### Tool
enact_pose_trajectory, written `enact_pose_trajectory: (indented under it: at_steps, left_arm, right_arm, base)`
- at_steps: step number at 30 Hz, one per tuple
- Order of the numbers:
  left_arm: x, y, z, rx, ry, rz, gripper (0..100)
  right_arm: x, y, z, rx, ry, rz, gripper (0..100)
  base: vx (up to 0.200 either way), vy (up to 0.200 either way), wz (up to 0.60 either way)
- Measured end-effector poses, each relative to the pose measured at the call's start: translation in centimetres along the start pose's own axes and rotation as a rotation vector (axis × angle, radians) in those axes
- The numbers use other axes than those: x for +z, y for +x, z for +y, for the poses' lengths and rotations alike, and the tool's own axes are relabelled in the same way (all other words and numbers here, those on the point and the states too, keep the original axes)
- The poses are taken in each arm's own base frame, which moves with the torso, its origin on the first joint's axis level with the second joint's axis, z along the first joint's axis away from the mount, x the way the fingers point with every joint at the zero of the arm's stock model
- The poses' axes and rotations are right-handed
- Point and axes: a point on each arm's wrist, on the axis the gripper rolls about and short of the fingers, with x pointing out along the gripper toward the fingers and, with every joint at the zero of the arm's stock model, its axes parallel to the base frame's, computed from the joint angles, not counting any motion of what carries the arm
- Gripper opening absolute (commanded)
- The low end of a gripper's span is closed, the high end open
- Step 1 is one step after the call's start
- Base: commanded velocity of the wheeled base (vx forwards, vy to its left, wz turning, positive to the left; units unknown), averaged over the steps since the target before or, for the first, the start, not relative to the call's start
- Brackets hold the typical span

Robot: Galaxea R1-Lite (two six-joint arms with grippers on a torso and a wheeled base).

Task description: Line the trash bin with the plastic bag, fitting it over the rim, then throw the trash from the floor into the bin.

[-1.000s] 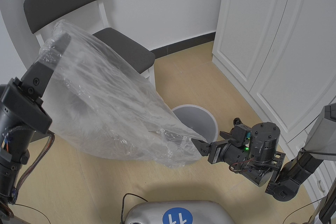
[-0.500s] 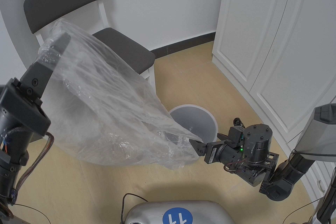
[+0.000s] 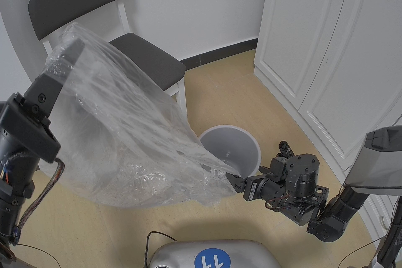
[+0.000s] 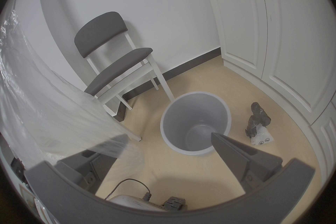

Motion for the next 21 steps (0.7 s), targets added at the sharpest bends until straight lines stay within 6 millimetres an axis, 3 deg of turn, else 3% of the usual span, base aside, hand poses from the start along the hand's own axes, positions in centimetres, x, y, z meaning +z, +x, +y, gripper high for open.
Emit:
enact_pose_trajectory:
  at_steps: [21]
  left_arm:
    - [-0.1,-0.1,-0.4,-0.021,-0.013,0.010,0]
  right_arm:
    - [-0.7,-1.0,1.5,0.064,-0.011,0.000,100]
  base:
    - [0.000,0.000,0.00]
